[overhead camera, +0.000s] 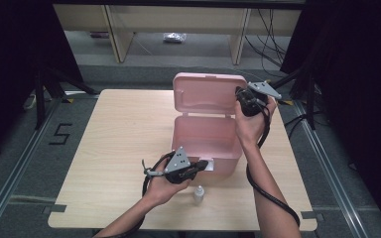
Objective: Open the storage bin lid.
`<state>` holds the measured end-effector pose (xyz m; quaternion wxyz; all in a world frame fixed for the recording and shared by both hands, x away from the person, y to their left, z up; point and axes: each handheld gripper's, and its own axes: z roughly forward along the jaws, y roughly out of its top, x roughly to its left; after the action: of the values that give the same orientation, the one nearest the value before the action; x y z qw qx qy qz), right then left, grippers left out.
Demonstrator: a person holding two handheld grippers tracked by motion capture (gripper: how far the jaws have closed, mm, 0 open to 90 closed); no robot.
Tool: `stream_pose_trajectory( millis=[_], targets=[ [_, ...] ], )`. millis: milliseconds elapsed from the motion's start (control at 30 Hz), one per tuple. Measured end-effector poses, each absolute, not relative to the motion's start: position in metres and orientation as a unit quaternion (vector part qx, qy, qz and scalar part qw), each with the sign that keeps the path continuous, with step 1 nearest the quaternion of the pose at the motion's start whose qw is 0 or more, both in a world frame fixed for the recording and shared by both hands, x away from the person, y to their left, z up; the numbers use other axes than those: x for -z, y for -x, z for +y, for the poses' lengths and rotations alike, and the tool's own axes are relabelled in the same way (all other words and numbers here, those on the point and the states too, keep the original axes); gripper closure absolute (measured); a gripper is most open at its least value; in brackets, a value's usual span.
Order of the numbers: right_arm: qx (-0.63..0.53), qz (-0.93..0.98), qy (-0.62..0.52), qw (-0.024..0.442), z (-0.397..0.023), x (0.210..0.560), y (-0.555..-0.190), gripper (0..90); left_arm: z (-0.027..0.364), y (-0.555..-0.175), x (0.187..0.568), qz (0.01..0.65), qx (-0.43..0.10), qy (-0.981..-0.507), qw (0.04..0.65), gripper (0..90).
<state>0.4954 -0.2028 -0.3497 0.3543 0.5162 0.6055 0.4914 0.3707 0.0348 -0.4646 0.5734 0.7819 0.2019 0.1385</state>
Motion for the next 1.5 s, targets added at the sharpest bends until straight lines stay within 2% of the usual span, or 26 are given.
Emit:
stream_pose_trajectory(
  millis=[1500],
  targets=[
    [-0.461, 0.622, -0.537, 0.335, -0.206, 0.366, -0.508, 90.0, 0.034, -0.37, 0.465, 0.204, -0.136, -0.777, 0.579, 88.9]
  ],
)
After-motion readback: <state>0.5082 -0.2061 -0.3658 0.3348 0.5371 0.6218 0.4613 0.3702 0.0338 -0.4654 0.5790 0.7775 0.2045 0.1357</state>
